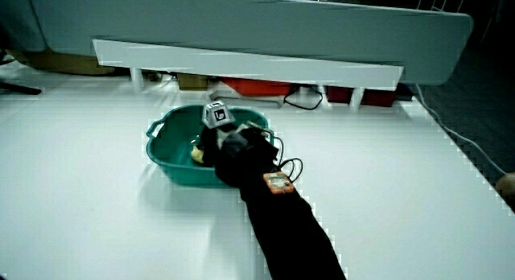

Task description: Place banana into plate

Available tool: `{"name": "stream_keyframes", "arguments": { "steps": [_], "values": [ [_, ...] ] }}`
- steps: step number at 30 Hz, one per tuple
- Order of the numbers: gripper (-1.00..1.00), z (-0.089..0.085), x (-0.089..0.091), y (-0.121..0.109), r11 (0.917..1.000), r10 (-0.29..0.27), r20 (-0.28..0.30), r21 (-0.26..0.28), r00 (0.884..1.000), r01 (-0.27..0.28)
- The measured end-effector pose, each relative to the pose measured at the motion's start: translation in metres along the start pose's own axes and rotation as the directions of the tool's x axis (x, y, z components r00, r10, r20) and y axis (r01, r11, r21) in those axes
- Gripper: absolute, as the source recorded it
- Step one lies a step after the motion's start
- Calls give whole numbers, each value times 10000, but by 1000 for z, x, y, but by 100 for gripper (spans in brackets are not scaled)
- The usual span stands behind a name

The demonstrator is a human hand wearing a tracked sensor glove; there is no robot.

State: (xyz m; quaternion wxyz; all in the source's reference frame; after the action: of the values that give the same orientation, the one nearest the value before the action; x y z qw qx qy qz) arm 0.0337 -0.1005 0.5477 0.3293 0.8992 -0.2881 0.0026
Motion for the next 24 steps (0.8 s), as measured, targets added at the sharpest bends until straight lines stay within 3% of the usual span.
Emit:
{"name": "stream_keyframes", "arguments": {
  "steps": [5,10,13,18,19,24],
  "values": [
    [-35,1,0,-1,9999,-71,51,113,10000,70],
    [-52,-1,3,-1,9999,-124,-232,-117,9997,121],
    [-61,2,5,-3,9998,-171,-272,90,9995,174],
    [-77,5,13,-7,9962,-495,-720,683,9962,544],
    [-81,8,13,-10,9973,-315,-946,630,9950,376],
    [-97,9,17,-11,9971,-531,-1262,467,9906,594]
  ]
}}
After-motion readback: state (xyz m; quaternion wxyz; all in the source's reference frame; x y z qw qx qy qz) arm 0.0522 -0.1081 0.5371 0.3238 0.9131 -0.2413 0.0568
